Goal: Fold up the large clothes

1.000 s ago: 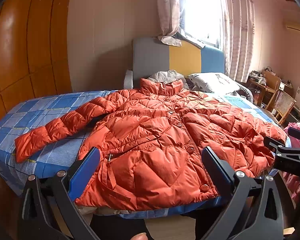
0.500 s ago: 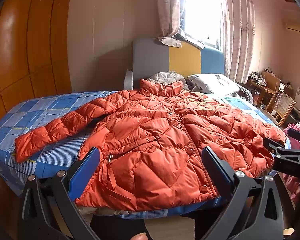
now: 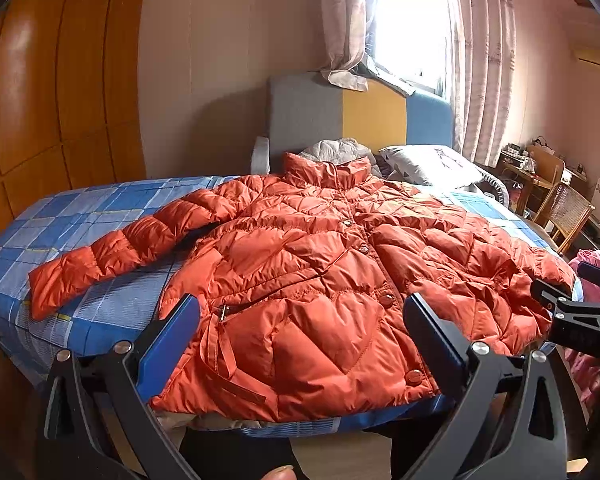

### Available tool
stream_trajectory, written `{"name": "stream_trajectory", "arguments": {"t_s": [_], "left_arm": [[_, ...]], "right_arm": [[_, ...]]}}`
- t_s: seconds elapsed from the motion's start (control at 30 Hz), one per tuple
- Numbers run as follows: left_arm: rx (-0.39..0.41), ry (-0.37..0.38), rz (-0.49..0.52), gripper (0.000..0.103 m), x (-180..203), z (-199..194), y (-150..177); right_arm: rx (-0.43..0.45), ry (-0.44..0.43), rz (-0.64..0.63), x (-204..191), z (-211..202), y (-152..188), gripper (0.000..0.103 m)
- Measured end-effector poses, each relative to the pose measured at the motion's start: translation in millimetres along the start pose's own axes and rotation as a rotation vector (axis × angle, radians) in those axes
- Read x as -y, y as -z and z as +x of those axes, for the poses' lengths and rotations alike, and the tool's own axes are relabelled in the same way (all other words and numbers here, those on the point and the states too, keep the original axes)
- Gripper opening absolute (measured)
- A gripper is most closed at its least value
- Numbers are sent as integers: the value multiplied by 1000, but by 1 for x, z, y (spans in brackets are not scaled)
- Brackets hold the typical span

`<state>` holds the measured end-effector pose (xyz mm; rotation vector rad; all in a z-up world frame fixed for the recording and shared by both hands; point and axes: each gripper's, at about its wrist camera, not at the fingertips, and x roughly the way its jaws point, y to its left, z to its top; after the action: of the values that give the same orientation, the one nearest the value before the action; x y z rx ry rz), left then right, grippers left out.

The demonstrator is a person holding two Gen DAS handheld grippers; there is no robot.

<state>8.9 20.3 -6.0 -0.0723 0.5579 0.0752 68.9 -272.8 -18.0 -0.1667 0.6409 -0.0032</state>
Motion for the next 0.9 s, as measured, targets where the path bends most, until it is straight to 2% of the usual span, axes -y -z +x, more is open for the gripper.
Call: {"name": "stream_trajectory", "arguments": {"t_s": [0.13, 0.2, 0.3, 0.37, 0.4, 0.53, 0.7, 0.9], "left_arm": [[-59, 42, -29, 101, -8, 17, 6], [-101, 22, -46, 101, -14, 31, 8], [-109, 0, -80, 101, -24, 46, 8], [-134, 16, -89, 101, -29, 59, 5], [-155, 36, -98, 101, -32, 67, 2], [-149, 11, -77, 101, -37, 88, -10], [-168, -43, -63, 101, -44, 117, -21], [-159, -99, -18, 101, -53, 140, -33]], "right_arm": [[-49, 13, 58, 18, 18, 2, 100], [-88, 9, 126, 34, 31, 3, 100], [-147, 24, 255, 71, 55, 6, 100], [-180, 48, 331, 98, 75, 7, 88], [-195, 57, 357, 108, 83, 7, 77], [-291, 105, 521, 165, 131, 10, 63], [-374, 175, 669, 215, 174, 19, 63], [-400, 238, 897, 269, 195, 32, 63]]}}
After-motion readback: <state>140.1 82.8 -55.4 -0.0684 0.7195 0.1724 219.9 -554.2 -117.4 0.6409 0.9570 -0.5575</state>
